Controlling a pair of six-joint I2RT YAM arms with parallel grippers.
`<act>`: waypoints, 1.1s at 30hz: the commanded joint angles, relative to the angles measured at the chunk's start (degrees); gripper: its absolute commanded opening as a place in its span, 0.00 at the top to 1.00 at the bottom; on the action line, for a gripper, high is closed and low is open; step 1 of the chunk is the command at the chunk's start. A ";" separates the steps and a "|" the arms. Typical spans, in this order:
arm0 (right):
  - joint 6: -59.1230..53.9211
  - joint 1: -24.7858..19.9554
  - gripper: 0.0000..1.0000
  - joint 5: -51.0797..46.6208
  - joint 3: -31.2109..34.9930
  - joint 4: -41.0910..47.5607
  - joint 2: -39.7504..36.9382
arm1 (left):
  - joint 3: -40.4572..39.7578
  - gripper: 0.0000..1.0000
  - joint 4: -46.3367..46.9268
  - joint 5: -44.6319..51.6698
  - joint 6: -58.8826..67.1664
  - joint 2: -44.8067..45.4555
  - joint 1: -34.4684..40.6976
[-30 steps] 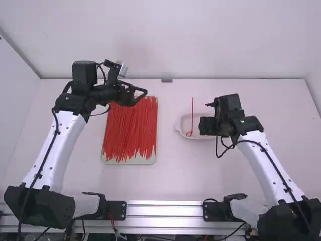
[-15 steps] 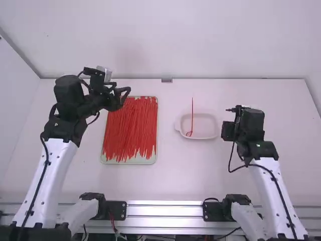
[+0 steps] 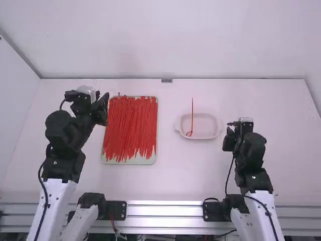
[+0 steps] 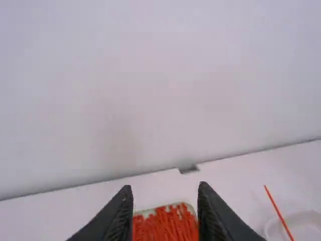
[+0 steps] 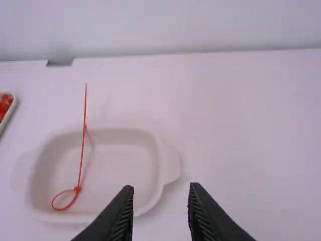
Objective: Fasten the cable tie
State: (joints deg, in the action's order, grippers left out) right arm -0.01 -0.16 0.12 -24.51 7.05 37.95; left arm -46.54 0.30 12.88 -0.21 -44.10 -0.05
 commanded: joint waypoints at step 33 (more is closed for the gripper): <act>0.01 0.16 1.00 -0.12 24.51 -7.05 -32.59 | 37.37 1.00 -0.30 -12.88 0.21 37.48 0.05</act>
State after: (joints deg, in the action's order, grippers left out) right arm -0.05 -0.16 0.19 -0.67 -0.27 6.44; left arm -10.09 0.36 0.14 -0.23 -7.88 -0.03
